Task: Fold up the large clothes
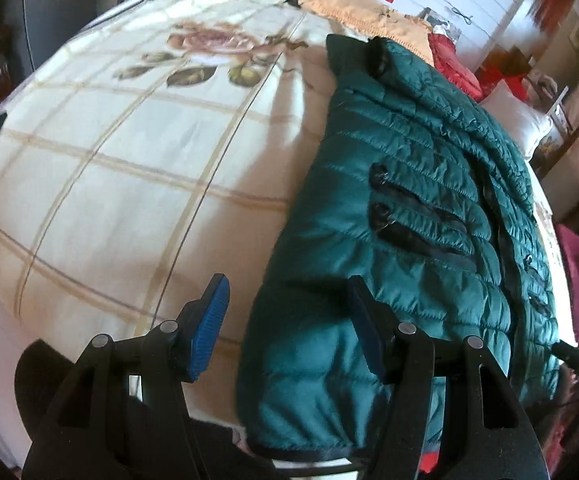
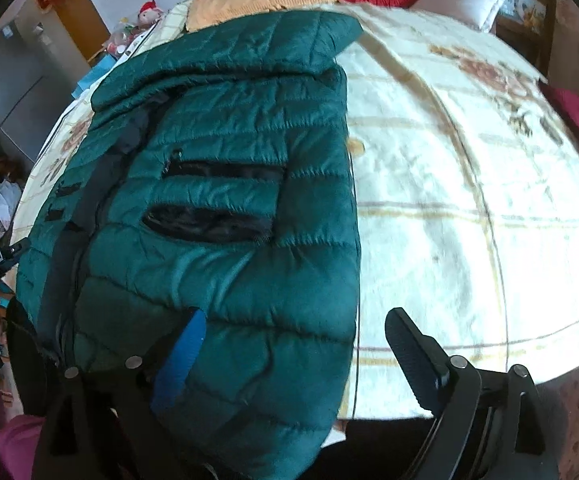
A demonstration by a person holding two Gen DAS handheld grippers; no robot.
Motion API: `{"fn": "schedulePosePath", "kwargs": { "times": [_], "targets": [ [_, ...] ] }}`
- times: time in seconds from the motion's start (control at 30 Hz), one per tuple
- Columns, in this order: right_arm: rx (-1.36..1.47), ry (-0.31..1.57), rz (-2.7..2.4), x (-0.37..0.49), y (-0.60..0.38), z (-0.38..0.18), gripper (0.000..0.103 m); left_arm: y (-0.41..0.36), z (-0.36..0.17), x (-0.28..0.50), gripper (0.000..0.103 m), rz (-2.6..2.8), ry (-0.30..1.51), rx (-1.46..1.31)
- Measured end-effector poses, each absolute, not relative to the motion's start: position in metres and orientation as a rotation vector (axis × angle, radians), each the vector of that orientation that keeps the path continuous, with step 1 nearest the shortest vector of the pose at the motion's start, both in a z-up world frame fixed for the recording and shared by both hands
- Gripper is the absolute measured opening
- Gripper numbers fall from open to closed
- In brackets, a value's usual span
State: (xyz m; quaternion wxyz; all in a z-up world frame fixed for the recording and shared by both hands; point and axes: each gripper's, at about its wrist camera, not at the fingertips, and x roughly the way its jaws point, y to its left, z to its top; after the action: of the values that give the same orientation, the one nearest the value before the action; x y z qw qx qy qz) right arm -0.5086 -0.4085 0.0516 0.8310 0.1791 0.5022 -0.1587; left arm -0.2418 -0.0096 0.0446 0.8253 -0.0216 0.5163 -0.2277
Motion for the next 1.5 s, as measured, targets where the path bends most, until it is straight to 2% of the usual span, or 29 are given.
{"fn": "schedulePosePath", "kwargs": {
  "times": [0.07, 0.13, 0.37, 0.6, 0.8, 0.87, 0.9, 0.93, 0.97, 1.03, 1.13, 1.23, 1.3, 1.5],
  "targets": [
    [0.422, 1.071, -0.319, -0.512, -0.412, 0.047, 0.09, -0.007, 0.041, -0.242, 0.062, -0.49, 1.119, -0.039],
    [0.472, 1.074, -0.289, -0.515, -0.414, 0.042, 0.09, -0.006, 0.039, -0.244, 0.067, -0.498, 1.135, -0.039],
    [0.528, 1.085, -0.194, -0.518, -0.402, 0.035, 0.09, -0.006, 0.033, -0.25, 0.069, -0.56, 1.185, -0.085],
    [0.557, 1.074, -0.11, -0.517, -0.386, 0.035, 0.091, -0.027, 0.033, -0.263, 0.077, -0.606, 1.166, 0.036],
    [0.594, 1.026, -0.071, -0.515, -0.385, 0.033, 0.089, -0.029, 0.032, -0.262, 0.077, -0.606, 1.165, 0.053],
    [0.552, 1.03, -0.074, -0.513, -0.381, 0.034, 0.07, -0.03, 0.032, -0.262, 0.077, -0.61, 1.164, 0.067],
    [0.519, 1.031, -0.085, -0.512, -0.378, 0.036, 0.057, -0.031, 0.032, -0.262, 0.077, -0.611, 1.165, 0.076],
    [0.52, 1.021, -0.086, -0.512, -0.379, 0.036, 0.051, -0.031, 0.032, -0.262, 0.076, -0.611, 1.167, 0.081],
    [0.537, 1.011, -0.08, -0.513, -0.381, 0.036, 0.048, -0.032, 0.032, -0.262, 0.073, -0.611, 1.169, 0.082],
    [0.549, 0.997, -0.074, -0.515, -0.385, 0.037, 0.035, -0.033, 0.034, -0.263, 0.054, -0.613, 1.167, 0.073],
    [0.545, 0.978, -0.062, -0.515, -0.389, 0.041, 0.028, -0.033, 0.038, -0.265, 0.037, -0.604, 1.145, 0.086],
    [0.529, 0.955, -0.052, -0.512, -0.389, 0.049, 0.026, -0.034, 0.044, -0.268, 0.022, -0.592, 1.117, 0.103],
    [0.527, 0.936, -0.049, -0.512, -0.391, 0.054, 0.025, -0.033, 0.05, -0.268, 0.017, -0.595, 1.099, 0.102],
    [0.536, 0.822, -0.024, -0.507, -0.401, 0.091, 0.02, -0.029, 0.079, -0.262, 0.014, -0.625, 1.035, 0.011]
  ]
}}
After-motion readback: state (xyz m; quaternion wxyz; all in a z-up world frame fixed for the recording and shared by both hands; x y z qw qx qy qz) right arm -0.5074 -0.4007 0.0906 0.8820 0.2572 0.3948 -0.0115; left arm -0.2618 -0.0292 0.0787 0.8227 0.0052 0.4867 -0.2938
